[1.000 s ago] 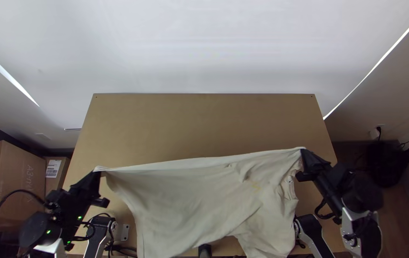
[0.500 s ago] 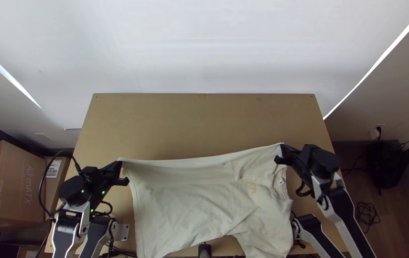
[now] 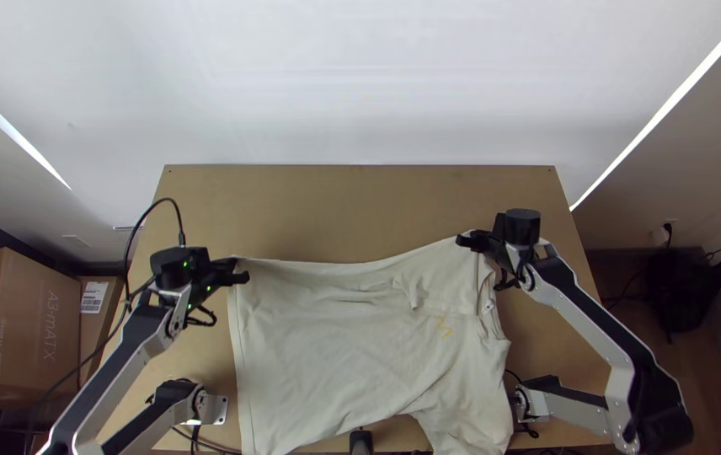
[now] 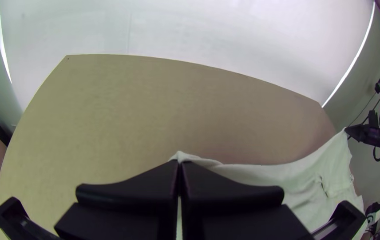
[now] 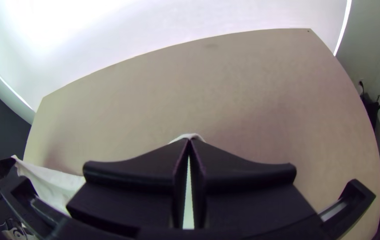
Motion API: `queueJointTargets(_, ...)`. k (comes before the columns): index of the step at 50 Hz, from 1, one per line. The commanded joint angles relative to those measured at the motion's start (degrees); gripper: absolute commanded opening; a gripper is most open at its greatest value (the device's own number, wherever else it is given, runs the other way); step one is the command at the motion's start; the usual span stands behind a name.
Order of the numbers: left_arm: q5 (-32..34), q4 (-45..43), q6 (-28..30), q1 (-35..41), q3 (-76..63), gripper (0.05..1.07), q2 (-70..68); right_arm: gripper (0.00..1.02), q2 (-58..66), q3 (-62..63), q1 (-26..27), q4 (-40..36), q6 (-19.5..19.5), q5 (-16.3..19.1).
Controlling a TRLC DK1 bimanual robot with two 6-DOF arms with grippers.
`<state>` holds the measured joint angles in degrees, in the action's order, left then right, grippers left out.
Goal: Fold the t-shirt
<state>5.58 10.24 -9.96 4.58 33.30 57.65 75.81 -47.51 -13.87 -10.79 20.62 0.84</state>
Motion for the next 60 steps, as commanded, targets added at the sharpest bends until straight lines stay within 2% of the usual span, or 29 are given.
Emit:
queueJointTargets(1,0.8,-2.1,1.1,-0.5,6.4,0.08,9.0,0.02,5.8,-4.8,0.0,1.1,0.8,-1.5)
queueJointTargets(16,1.0,-2.1,2.0,-2.6,21.0,0.08,29.0,0.02,17.4,-17.1,2.0,-1.1,0.6,-1.8)
queueJointTargets(40,1.2,0.0,1.6,-7.1,41.4,0.08,47.6,0.02,32.6,-36.6,3.4,-4.7,0.6,-2.9)
queueJointTargets(51,1.2,2.0,-1.6,-7.1,49.1,0.08,53.1,0.02,39.8,-46.1,3.5,-8.4,1.2,-3.5)
queueJointTargets(60,1.3,6.5,-4.6,-7.5,52.8,0.08,54.4,0.02,43.3,-53.7,4.0,-14.1,4.2,-3.8)
